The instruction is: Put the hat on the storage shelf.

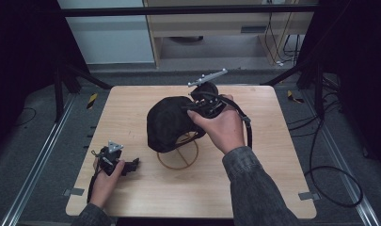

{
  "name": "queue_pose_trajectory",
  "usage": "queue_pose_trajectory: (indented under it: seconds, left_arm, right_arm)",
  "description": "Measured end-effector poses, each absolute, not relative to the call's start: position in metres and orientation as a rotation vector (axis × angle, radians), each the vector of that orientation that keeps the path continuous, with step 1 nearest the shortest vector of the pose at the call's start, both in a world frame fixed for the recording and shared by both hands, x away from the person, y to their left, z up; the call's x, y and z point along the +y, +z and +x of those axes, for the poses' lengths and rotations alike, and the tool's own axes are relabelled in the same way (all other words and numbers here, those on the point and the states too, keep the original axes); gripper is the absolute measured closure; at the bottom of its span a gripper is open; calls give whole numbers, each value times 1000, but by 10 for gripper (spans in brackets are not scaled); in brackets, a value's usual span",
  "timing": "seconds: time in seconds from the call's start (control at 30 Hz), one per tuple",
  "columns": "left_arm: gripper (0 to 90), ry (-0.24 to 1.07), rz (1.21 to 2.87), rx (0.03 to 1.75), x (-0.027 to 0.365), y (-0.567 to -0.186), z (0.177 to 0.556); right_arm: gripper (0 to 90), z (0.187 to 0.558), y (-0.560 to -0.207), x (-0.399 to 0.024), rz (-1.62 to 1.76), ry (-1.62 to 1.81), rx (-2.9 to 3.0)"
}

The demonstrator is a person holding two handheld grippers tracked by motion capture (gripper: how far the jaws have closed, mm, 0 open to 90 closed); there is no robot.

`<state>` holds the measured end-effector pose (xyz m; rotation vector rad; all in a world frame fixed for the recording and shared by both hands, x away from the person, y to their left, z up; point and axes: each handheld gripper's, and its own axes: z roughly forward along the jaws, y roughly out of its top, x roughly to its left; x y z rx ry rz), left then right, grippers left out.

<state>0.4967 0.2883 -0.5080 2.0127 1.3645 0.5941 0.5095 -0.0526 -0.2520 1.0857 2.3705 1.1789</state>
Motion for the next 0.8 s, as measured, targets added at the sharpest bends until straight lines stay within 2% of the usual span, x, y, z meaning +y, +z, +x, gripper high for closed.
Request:
queue_pose_trajectory:
  seconds: [0.27, 0.3, 0.37, 0.4, 0.43, 0.57, 0.6, 0.63, 0.7, 0.8]
  left_arm:
    - [0, 593, 2018, 1364, 288, -508, 497]
    - [0, 593, 2017, 1364, 288, -508, 497]
    - [0, 593, 2016, 1363, 288, -508, 497]
    - [0, 593, 2016, 1363, 288, -508, 497]
    - [0, 593, 2017, 1363, 288, -508, 497]
    - [0, 593, 2017, 1363, 288, -508, 497]
    - [0, 593, 2017, 1363, 288, -508, 497]
    - [0, 593, 2018, 1363, 288, -508, 496]
    - [0, 592, 2019, 1360, 288, -508, 496]
    - [0, 592, 2017, 1359, 288, -508, 496]
  right_arm:
    - [651, 506, -252, -60, 1080, 1185, 2354]
    - [564, 505, -252, -64, 1085, 1194, 2340]
    - [470, 504, -253, -68, 1099, 1188, 2322]
    - [470, 504, -253, -68, 1099, 1188, 2322]
    - [374, 502, -254, -72, 1109, 1189, 2297]
    - [216, 499, -258, -84, 1132, 1156, 2257]
    - [216, 499, -258, -84, 1132, 1156, 2257]
    - [159, 498, -262, -91, 1135, 1125, 2248]
    - [112, 495, -267, -99, 1146, 1102, 2237]
    - [89, 489, -276, -115, 1158, 1100, 2212]
